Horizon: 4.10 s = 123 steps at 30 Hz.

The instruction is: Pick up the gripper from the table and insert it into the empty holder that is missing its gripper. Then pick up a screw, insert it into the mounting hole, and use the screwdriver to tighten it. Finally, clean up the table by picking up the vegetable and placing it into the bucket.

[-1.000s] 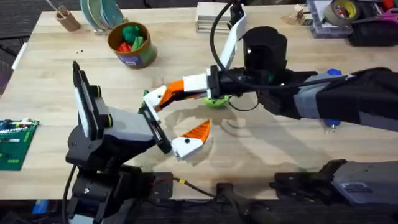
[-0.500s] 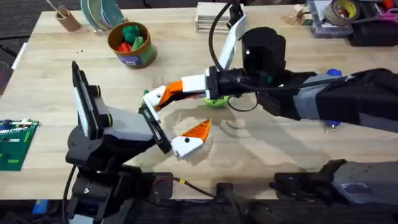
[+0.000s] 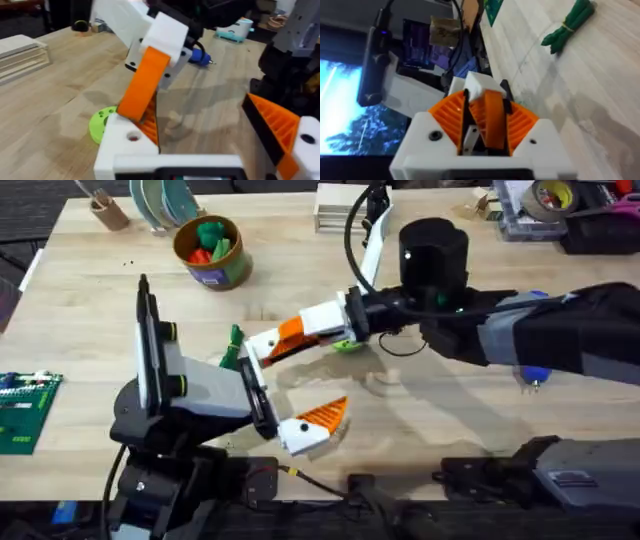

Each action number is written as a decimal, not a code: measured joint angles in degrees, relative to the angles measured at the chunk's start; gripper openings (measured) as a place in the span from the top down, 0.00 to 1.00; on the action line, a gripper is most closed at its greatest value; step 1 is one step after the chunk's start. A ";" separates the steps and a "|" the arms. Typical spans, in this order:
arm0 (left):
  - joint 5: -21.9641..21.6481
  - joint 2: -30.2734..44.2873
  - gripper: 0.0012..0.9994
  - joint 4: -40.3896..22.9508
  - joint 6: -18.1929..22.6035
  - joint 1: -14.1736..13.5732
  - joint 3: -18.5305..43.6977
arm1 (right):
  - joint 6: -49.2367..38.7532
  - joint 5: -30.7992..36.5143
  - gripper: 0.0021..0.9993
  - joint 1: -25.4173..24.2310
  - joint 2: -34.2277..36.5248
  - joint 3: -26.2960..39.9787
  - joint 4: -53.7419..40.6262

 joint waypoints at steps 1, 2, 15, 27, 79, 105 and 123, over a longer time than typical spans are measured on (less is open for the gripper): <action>0.54 0.00 0.01 -0.06 0.01 -0.06 0.00 | 0.01 -0.99 0.58 -0.39 0.00 0.00 -0.04; 1.48 0.00 0.01 -0.12 0.01 -0.19 0.00 | -0.01 -1.80 0.51 -0.77 0.00 0.00 0.15; 9.21 0.02 0.01 -0.86 0.01 -1.54 -0.13 | -0.78 -2.50 0.05 -7.66 -0.02 0.63 0.92; 8.28 0.00 0.01 -0.86 0.01 -1.54 -0.14 | -5.22 13.32 0.04 -12.39 0.00 0.66 0.56; 3.08 0.00 0.01 -0.23 0.01 -1.54 -0.15 | -49.30 54.48 0.07 -2.58 -5.99 7.82 -51.18; 3.08 0.02 0.01 -0.23 0.01 -1.54 -0.13 | -49.22 56.26 0.20 -1.44 -0.05 12.15 -52.83; 3.08 0.00 0.01 -0.23 0.01 -1.54 -0.13 | -48.80 56.65 0.58 -1.44 0.73 12.15 -51.62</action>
